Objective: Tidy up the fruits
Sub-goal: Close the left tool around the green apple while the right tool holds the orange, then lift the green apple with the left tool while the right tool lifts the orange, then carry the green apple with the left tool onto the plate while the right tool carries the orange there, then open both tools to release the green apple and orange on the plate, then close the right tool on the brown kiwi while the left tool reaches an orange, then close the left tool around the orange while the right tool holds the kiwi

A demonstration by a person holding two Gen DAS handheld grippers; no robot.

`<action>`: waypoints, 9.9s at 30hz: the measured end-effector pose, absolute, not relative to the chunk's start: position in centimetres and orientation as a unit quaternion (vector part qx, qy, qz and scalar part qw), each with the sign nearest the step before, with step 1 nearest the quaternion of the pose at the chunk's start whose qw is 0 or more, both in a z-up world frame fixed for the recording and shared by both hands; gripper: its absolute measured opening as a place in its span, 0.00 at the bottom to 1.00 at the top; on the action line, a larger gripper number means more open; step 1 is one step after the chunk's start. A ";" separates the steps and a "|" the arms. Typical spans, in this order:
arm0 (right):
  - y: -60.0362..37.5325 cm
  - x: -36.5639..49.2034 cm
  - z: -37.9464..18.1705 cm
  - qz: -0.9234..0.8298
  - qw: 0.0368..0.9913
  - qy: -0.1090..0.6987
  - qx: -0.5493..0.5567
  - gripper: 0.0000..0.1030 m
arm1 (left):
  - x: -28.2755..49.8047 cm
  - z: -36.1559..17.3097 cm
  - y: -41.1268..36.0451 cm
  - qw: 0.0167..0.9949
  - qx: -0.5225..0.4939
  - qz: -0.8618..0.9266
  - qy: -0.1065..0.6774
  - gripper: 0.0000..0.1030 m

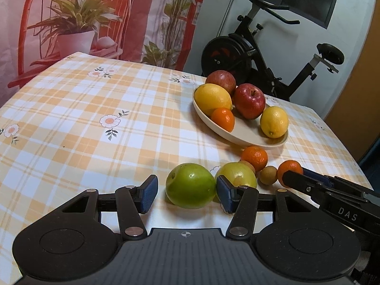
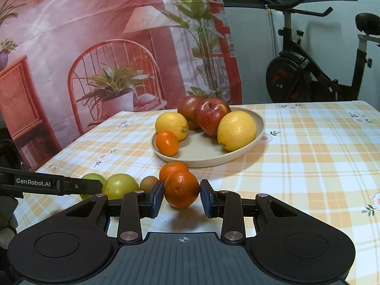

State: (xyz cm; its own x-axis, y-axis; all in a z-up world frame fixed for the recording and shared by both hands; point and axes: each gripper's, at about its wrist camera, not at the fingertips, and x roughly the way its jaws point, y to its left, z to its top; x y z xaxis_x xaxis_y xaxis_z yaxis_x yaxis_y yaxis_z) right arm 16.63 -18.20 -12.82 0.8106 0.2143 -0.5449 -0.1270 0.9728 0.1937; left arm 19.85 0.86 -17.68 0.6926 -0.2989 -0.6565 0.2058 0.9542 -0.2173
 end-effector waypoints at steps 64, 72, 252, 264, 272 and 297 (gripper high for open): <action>-18.3 16.7 -12.9 0.100 0.944 0.303 0.084 0.29 | 19.4 -18.2 -0.4 0.887 -0.039 -0.175 0.427 0.53; -18.3 16.7 -12.9 0.101 0.943 0.304 0.085 0.29 | 19.6 -18.3 -0.1 0.891 -0.045 -0.170 0.418 0.48; -19.1 19.7 -12.8 0.150 0.932 0.324 0.056 0.37 | 23.8 -15.7 -3.4 0.894 -0.004 -0.190 0.407 0.49; -18.3 20.5 -13.7 0.164 0.919 0.357 0.038 0.29 | 24.4 -16.1 -3.6 0.888 -0.014 -0.188 0.419 0.48; -18.1 20.6 -13.8 0.164 0.917 0.362 0.034 0.25 | 25.1 -16.0 -3.9 0.883 -0.032 -0.193 0.427 0.48; -22.9 18.5 -12.0 0.104 0.948 0.296 0.061 0.25 | 27.2 -17.9 -8.7 0.854 0.012 -0.232 0.466 0.48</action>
